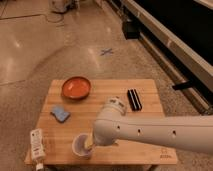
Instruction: Place the ceramic cup in the ceramic bowl
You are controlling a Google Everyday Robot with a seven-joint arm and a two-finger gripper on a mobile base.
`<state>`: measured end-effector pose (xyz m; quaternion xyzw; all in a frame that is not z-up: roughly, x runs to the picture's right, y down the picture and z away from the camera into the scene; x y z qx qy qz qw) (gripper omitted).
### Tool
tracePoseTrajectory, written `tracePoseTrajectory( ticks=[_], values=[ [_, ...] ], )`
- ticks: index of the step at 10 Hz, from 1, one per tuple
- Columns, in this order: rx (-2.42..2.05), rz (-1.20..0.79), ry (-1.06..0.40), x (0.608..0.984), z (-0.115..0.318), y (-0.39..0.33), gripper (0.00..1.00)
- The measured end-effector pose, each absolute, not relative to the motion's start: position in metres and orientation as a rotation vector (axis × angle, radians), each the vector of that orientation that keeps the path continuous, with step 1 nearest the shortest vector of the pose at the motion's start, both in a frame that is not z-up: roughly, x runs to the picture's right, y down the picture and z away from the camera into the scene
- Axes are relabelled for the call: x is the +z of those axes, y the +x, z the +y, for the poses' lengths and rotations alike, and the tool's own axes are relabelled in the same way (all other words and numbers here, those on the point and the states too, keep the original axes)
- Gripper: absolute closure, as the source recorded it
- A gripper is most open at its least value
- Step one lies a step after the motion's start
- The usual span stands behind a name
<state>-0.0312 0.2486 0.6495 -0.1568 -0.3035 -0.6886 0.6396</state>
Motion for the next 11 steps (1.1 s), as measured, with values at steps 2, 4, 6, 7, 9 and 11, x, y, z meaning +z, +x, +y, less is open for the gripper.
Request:
tracePoseTrajectory(
  ticks=[2, 4, 6, 7, 9, 11],
  values=[
    [-1.581, -0.725, -0.359, 0.657, 0.258, -0.041, 0.2],
    [-1.583, -0.749, -0.363, 0.667, 0.264, -0.047, 0.2],
    [-1.585, -0.762, -0.363, 0.675, 0.266, -0.051, 0.2],
    [-1.589, -0.765, -0.363, 0.68, 0.267, -0.053, 0.22],
    [-1.592, -0.764, -0.362, 0.686, 0.267, -0.054, 0.36],
    [-1.577, -0.766, -0.359, 0.691, 0.266, -0.056, 0.59]
  ],
)
